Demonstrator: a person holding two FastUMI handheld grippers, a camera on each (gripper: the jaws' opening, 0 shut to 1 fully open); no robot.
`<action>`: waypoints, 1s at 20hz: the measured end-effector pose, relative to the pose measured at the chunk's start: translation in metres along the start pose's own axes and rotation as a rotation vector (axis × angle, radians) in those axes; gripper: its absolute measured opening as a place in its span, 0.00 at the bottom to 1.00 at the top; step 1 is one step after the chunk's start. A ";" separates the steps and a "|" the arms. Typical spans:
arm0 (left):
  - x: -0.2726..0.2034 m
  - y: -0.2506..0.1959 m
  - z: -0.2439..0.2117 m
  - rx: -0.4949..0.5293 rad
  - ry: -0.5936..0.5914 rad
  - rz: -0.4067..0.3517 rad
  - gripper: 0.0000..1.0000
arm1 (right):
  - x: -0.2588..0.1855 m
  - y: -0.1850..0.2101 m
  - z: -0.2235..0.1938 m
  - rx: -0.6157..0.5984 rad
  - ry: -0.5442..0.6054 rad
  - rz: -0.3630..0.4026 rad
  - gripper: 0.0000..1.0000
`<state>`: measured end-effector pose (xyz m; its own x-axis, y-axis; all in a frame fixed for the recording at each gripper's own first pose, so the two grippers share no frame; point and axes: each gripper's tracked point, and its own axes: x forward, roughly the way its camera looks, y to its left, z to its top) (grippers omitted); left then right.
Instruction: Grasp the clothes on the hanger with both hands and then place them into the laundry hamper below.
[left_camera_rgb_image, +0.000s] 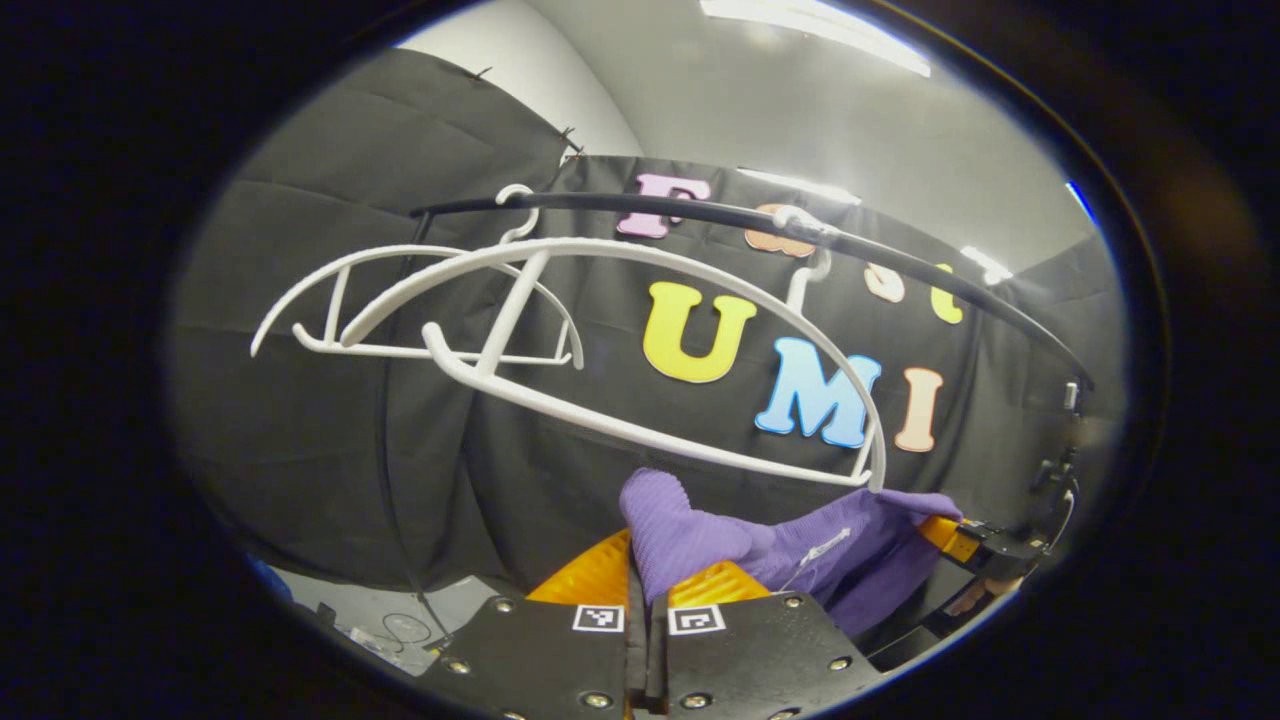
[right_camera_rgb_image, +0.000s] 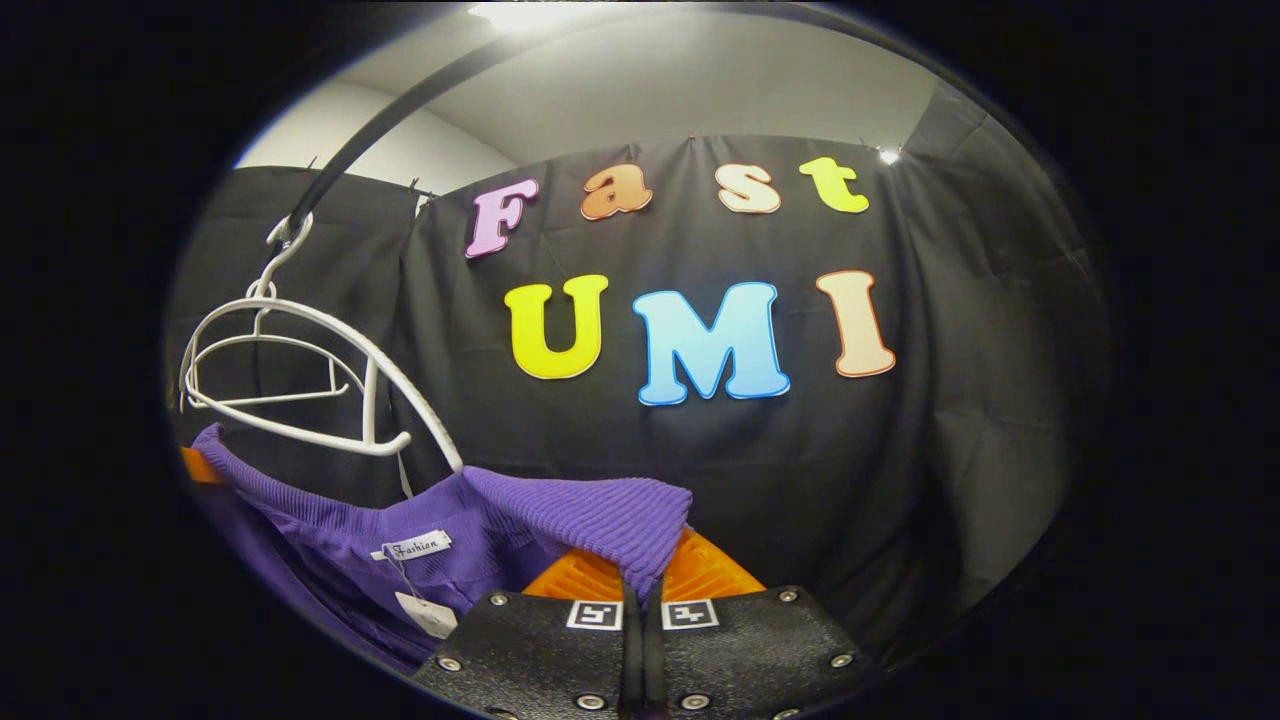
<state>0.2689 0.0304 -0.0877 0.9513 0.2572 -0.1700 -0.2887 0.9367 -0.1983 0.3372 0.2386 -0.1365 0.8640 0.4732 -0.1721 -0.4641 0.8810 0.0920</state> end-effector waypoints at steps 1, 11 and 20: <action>-0.002 0.000 -0.004 -0.004 0.012 -0.008 0.01 | -0.008 0.001 -0.003 -0.004 0.003 -0.005 0.00; -0.074 0.037 -0.049 0.036 0.151 -0.077 0.05 | -0.105 0.027 -0.045 -0.024 0.135 -0.066 0.00; -0.154 0.103 -0.089 0.057 0.248 -0.242 0.01 | -0.228 0.103 -0.060 -0.035 0.186 -0.176 0.00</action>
<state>0.0833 0.0661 -0.1674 0.9343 -0.0330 -0.3550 -0.0445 0.9771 -0.2081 0.0804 0.2213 -0.1469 0.8828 0.3012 -0.3604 -0.3189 0.9477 0.0108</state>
